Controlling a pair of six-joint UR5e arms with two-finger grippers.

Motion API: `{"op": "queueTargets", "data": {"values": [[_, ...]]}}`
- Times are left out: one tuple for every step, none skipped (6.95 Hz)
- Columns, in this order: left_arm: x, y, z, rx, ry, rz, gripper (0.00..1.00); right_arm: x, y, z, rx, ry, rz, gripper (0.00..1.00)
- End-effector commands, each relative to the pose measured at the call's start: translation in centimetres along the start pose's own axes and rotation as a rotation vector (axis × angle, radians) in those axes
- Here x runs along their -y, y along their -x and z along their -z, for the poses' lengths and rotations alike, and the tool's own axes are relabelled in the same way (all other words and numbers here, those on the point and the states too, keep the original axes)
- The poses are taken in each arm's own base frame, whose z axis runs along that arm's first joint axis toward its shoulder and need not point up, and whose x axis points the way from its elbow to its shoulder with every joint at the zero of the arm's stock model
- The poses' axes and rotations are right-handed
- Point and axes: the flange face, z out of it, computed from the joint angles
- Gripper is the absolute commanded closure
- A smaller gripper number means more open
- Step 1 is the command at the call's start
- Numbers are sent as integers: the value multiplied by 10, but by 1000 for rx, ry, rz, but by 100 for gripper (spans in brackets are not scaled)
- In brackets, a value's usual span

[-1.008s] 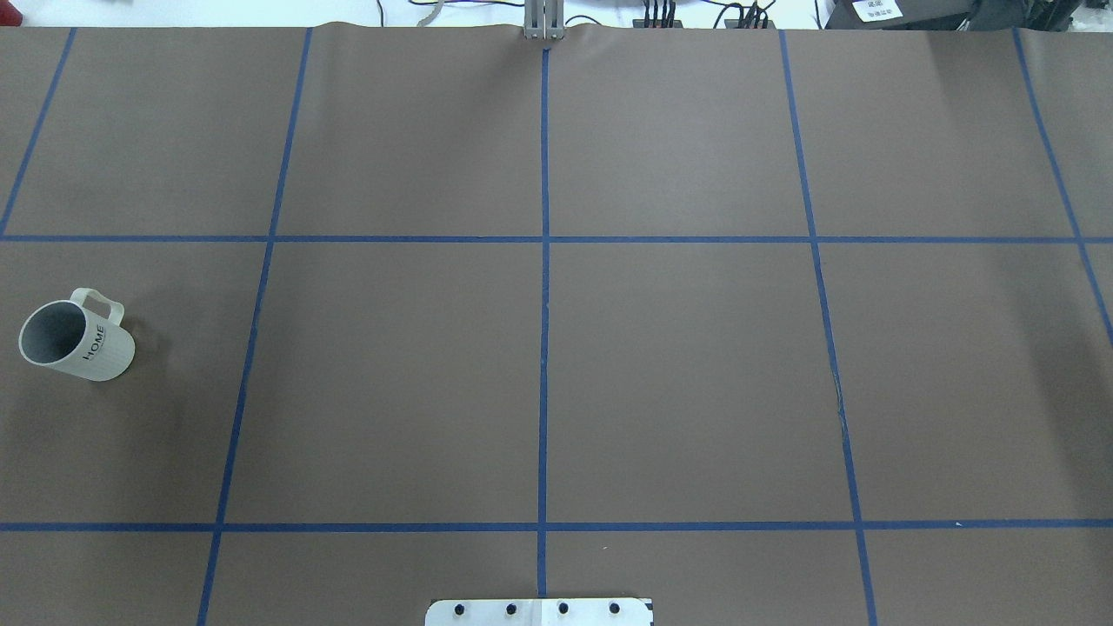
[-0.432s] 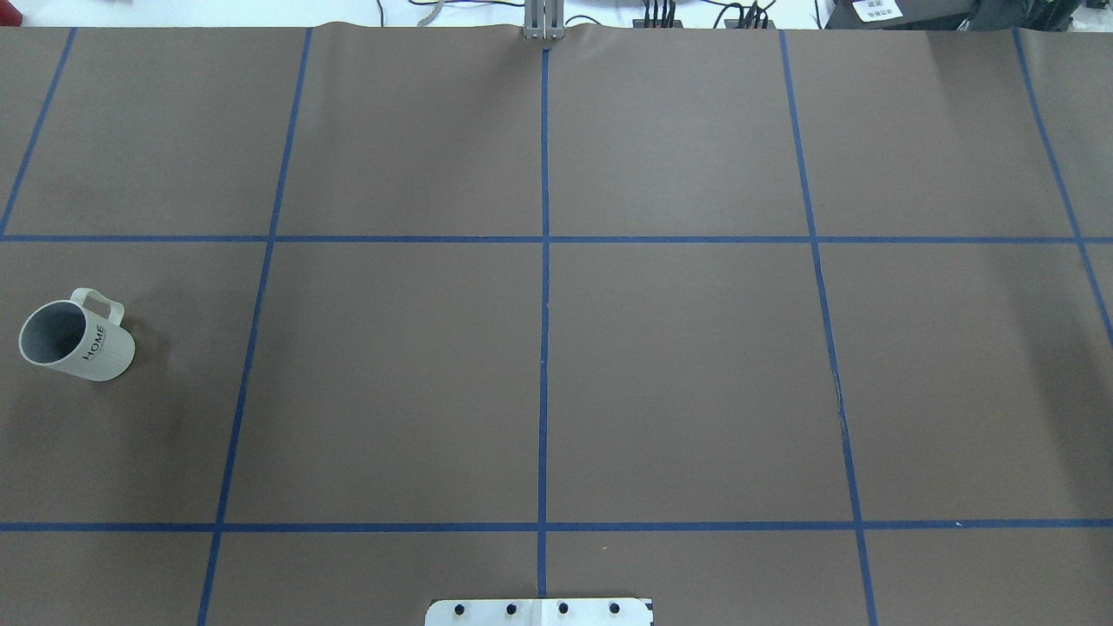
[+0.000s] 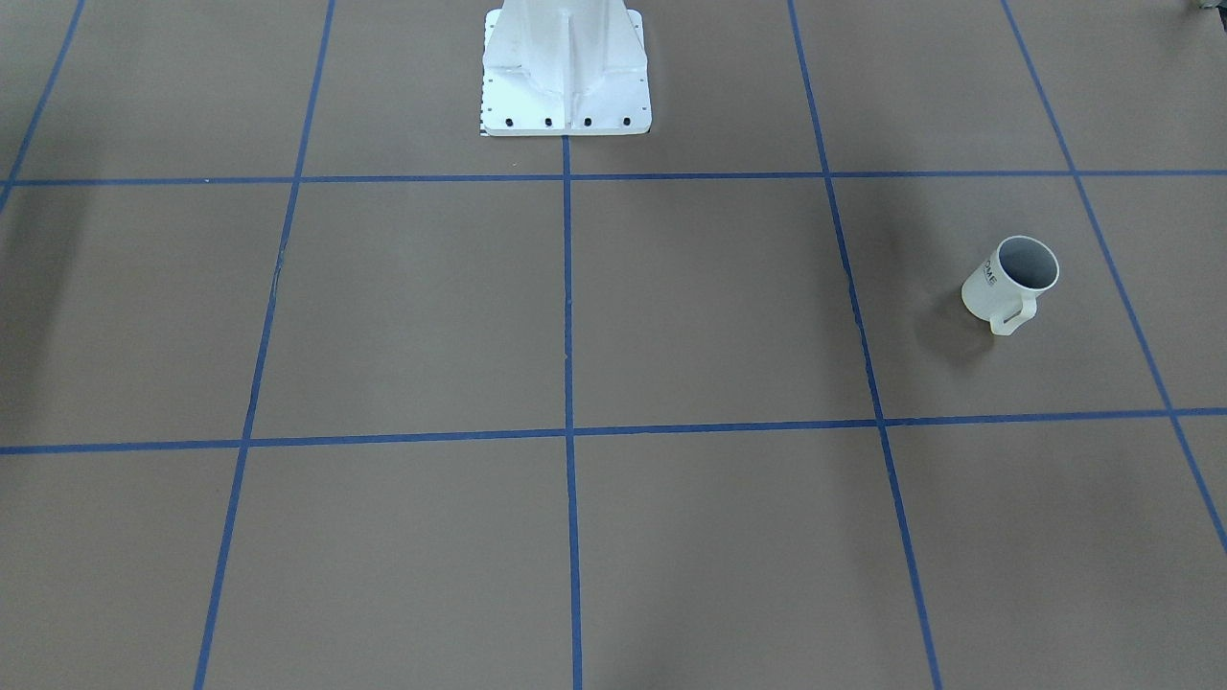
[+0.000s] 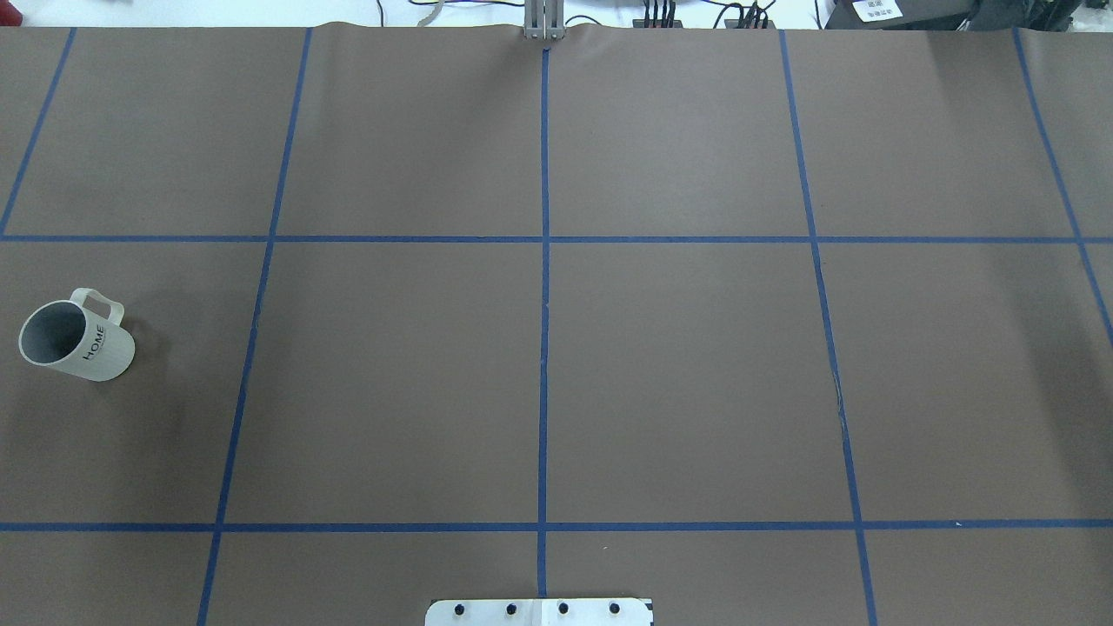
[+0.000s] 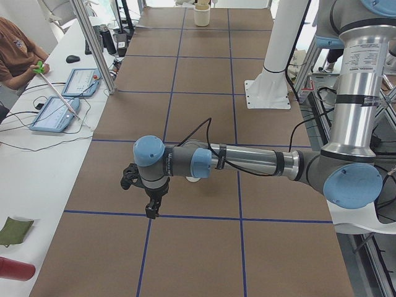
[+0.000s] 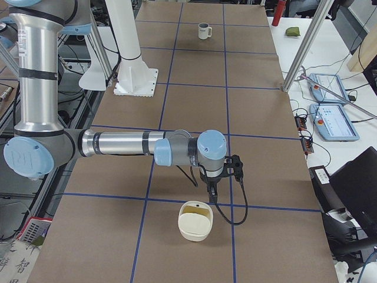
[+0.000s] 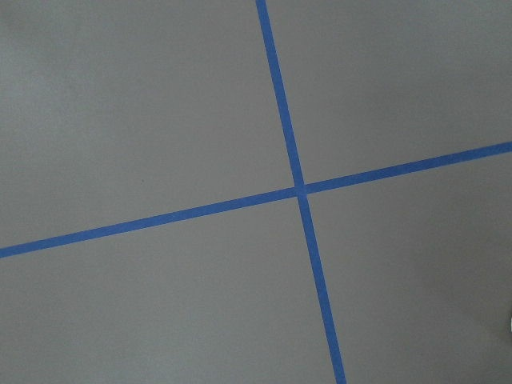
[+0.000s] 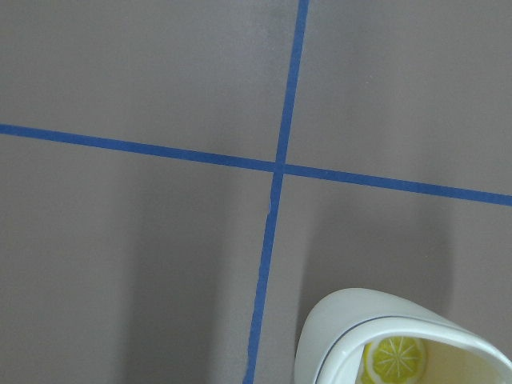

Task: Left arm hands cup to right arm to dump lemon

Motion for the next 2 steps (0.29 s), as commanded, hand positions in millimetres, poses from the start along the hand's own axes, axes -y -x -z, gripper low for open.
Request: {"op": "queueTargets", "data": {"values": [[0,0,0,1,0,0,0,1,0,0,0,-1,1,0],[0,0,0,1,0,0,0,1,0,0,1,-1,1,0]]}}
